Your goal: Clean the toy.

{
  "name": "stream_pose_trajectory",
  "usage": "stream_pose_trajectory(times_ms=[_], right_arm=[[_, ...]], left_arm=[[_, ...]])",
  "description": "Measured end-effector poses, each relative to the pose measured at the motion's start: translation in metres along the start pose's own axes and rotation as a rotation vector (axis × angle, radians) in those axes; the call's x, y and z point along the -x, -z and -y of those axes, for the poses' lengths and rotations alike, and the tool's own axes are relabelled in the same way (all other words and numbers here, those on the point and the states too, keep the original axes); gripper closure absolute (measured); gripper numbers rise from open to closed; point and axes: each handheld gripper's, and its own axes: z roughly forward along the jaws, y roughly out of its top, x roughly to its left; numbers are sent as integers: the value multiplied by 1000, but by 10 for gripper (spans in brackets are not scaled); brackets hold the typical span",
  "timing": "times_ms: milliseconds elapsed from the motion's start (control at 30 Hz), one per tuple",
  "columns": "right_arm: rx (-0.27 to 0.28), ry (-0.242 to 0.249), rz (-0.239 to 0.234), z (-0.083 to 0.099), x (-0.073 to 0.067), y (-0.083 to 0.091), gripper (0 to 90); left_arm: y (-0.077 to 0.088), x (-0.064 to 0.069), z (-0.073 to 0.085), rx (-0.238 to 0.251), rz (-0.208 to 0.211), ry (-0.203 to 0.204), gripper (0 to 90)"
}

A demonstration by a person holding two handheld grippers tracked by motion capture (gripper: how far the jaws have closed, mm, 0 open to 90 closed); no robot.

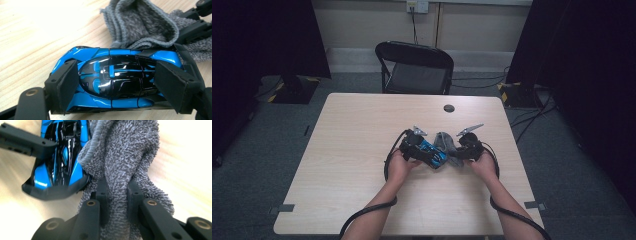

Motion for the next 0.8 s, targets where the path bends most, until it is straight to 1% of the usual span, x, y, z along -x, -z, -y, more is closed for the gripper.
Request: stream_pose_trajectory(times_ms=[100, 200, 267, 467, 533, 800], right_arm=[[4, 2, -11, 6, 1, 4, 765], [3, 1, -16, 11, 1, 9, 764], [-3, -7, -10, 15, 1, 12, 765], [-17, -6, -8, 25, 6, 23, 766], [-24, -12, -3, 29, 7, 27, 766], [-3, -36, 27, 37, 14, 46, 771]], left_arm=[[0, 0, -1, -5, 0, -7, 200], [0, 0, -1, -8, 1, -6, 200], [0, 1, -1, -5, 0, -2, 200], [0, 0, -1, -7, -1, -2, 201], [0, 0, -1, -8, -2, -2, 201], [0, 0, -1, -10, -2, 0, 201]])
